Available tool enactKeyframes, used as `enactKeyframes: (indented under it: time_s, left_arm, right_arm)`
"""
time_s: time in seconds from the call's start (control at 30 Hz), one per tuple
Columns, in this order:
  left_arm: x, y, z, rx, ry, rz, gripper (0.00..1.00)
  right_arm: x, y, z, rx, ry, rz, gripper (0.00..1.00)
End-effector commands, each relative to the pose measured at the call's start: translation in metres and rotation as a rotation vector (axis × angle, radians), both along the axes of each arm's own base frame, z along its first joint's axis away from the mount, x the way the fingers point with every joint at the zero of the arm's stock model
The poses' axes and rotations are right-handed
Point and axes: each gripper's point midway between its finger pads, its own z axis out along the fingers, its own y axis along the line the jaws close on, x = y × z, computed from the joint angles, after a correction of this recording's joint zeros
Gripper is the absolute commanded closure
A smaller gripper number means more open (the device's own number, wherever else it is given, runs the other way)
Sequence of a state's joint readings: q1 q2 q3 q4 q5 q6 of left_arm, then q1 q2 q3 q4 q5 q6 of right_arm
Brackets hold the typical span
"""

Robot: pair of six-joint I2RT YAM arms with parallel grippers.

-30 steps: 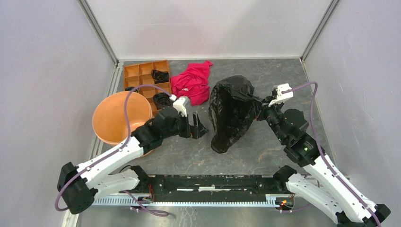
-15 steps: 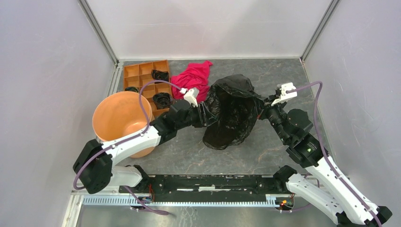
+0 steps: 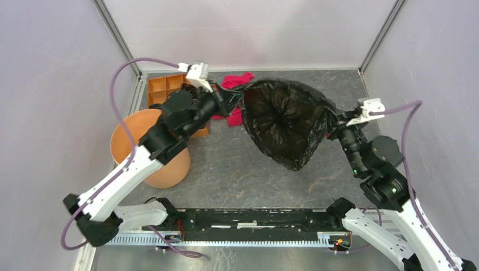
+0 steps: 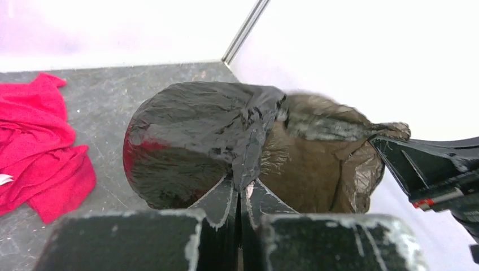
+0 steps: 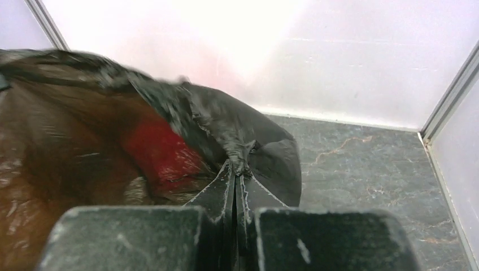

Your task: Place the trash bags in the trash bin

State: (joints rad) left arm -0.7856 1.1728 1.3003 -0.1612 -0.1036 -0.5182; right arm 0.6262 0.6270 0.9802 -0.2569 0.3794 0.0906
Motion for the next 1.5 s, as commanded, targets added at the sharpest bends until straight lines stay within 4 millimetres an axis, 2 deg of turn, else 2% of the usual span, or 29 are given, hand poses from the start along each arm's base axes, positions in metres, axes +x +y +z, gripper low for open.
enactKeyframes:
  time_s: [0.0,0.07,0.13,0.17,0.23,0.3,0.4,0.5,0.67,0.8,0.97,1.17,1.3,1.37,1.47]
  left_arm:
    - [-0.009,0.024,-0.032,0.069,0.014,0.050,0.96]
    - [-0.010,0.038,-0.074,0.125,0.095,0.106,0.98]
    - [-0.017,0.050,-0.105,0.175,0.158,0.130,0.98]
    - [-0.021,0.053,-0.116,0.193,0.179,0.131,0.98]
    - [-0.031,0.060,-0.119,0.185,0.178,0.120,0.98]
    - [-0.037,0.059,-0.110,0.159,0.149,0.089,0.98]
    - [-0.046,0.047,-0.086,0.099,0.101,0.002,0.98]
    - [-0.056,0.025,-0.067,0.037,0.087,-0.117,0.98]
    - [-0.065,-0.009,-0.056,-0.050,0.116,-0.267,0.98]
    - [-0.068,-0.024,-0.045,-0.098,0.108,-0.312,0.98]
    - [-0.067,-0.034,-0.036,-0.126,0.096,-0.327,0.98]
    - [-0.062,-0.038,-0.040,-0.116,0.102,-0.317,0.98]
    - [-0.060,-0.042,-0.043,-0.113,0.107,-0.318,0.98]
    - [-0.059,-0.044,-0.043,-0.110,0.107,-0.322,0.98]
    - [-0.059,-0.045,-0.043,-0.102,0.108,-0.325,0.98]
  right_arm:
    - [-0.008,-0.012,-0.011,-0.012,-0.013,-0.025,0.99]
    - [-0.006,-0.011,-0.045,-0.041,0.050,-0.032,0.99]
    - [-0.004,-0.007,-0.077,-0.084,0.123,-0.018,0.99]
    - [-0.004,-0.003,-0.086,-0.101,0.144,0.000,0.99]
    - [-0.006,0.011,-0.094,-0.126,0.154,0.079,0.97]
    - [-0.009,0.032,-0.091,-0.155,0.135,0.195,0.95]
    - [-0.013,0.065,-0.087,-0.171,0.135,0.368,0.93]
    - [-0.015,0.096,-0.090,-0.151,0.191,0.511,0.93]
    - [-0.027,0.144,-0.093,-0.021,0.273,0.736,0.98]
    - [-0.040,0.163,-0.074,0.098,0.216,0.822,0.96]
    - [-0.050,0.174,-0.064,0.166,0.219,0.866,0.91]
    - [-0.055,0.176,-0.065,0.180,0.232,0.824,0.69]
    - [-0.055,0.181,-0.068,0.161,0.247,0.787,0.44]
    - [-0.053,0.185,-0.071,0.138,0.268,0.748,0.28]
    - [-0.050,0.189,-0.075,0.128,0.283,0.678,0.15]
